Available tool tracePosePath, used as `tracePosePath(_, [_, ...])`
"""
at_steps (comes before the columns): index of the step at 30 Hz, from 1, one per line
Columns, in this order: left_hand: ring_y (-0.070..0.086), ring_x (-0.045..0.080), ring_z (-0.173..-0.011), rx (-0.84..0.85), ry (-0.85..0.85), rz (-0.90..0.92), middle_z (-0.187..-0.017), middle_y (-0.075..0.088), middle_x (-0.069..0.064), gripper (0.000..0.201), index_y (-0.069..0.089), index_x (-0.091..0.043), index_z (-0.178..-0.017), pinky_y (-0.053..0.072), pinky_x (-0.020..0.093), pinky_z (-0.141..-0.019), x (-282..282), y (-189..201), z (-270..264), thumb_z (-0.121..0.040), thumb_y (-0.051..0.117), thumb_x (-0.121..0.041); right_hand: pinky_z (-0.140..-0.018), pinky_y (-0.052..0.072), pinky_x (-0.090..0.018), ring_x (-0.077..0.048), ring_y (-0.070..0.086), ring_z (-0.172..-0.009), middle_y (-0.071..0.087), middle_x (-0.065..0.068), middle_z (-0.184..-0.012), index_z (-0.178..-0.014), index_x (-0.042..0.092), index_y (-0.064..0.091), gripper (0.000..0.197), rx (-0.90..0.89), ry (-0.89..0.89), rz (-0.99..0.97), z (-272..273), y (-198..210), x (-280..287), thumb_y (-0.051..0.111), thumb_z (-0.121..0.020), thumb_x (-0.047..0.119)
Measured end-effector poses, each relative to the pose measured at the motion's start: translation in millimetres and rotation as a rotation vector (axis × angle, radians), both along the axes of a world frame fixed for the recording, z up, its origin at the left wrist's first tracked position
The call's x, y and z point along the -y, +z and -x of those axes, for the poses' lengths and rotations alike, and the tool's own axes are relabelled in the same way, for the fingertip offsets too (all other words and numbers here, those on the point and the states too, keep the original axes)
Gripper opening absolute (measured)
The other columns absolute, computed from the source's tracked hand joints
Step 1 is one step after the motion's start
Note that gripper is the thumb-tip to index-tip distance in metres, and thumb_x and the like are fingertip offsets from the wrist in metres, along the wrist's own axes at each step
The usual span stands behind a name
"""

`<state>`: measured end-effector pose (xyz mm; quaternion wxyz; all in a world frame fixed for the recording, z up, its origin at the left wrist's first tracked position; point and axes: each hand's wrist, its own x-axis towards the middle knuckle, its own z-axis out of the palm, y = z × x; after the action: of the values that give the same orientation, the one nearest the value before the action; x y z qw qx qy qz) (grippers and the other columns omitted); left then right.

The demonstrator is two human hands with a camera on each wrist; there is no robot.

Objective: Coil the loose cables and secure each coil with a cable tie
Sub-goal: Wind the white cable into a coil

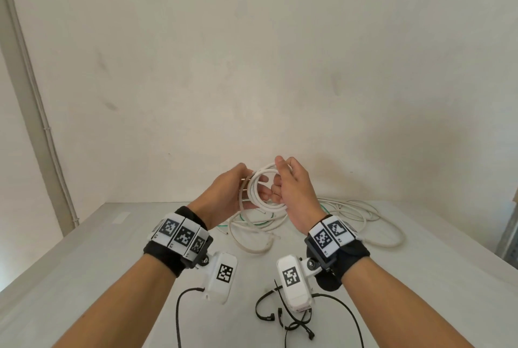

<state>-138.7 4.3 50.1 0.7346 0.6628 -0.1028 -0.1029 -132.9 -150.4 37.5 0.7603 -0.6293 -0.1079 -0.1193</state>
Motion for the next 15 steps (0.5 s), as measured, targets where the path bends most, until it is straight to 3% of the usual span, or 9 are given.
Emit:
tracePosePath(2, [0.063,0.027,-0.077,-0.007,-0.034,0.076,-0.09,0.064,0.019,0.032,0.066,-0.003,-0.101,0.053,0.038,-0.08,8,0,0,-0.103,0.049,-0.03,-0.042,0.039,-0.024,-0.01,0.034,-0.044,0.033,0.004,-0.058,-0.086,0.015,0.037,0.031,0.024,-0.06,0.028,0,0,-6,0.048,-0.11,0.031])
tracePosePath(6, [0.044,0.013,-0.058,0.095,0.036,0.1,-0.07,0.042,0.002,0.021,0.059,-0.012,-0.085,0.042,0.028,-0.062,18,-10,0,-0.104,0.058,-0.02,-0.051,0.047,-0.032,-0.021,0.042,-0.058,0.041,-0.01,-0.072,-0.09,0.005,0.039,0.042,0.07,-0.206,0.204,-6,-7,-5,0.044,-0.109,0.041])
tracePosePath(9, [0.029,0.014,-0.055,0.108,0.112,0.113,-0.068,0.023,-0.001,0.026,0.062,-0.015,-0.076,0.032,0.031,-0.061,25,-13,-1,-0.098,0.067,-0.028,-0.052,0.053,-0.029,-0.018,0.056,-0.054,0.047,-0.011,-0.075,-0.096,0.002,0.043,0.044,0.098,-0.215,0.27,-5,-9,-4,0.042,-0.109,0.044])
tracePosePath(12, [0.028,0.015,-0.053,0.115,0.201,0.152,-0.064,0.024,-0.003,0.032,0.055,-0.01,-0.087,0.038,0.029,-0.057,29,-13,-4,-0.095,0.072,-0.036,-0.057,0.052,-0.031,-0.022,0.058,-0.06,0.048,-0.006,-0.072,-0.096,0.003,0.043,0.043,0.099,-0.196,0.298,-1,-9,-4,0.04,-0.11,0.043])
tracePosePath(15, [0.031,0.014,-0.048,0.167,0.3,0.082,-0.059,0.029,-0.004,0.039,0.054,-0.013,-0.07,0.038,0.029,-0.05,28,-9,-7,-0.095,0.072,-0.036,-0.066,0.043,-0.035,-0.019,0.052,-0.064,0.053,-0.003,-0.067,-0.093,0.006,0.048,0.041,0.091,-0.131,0.313,0,-10,0,0.037,-0.111,0.041])
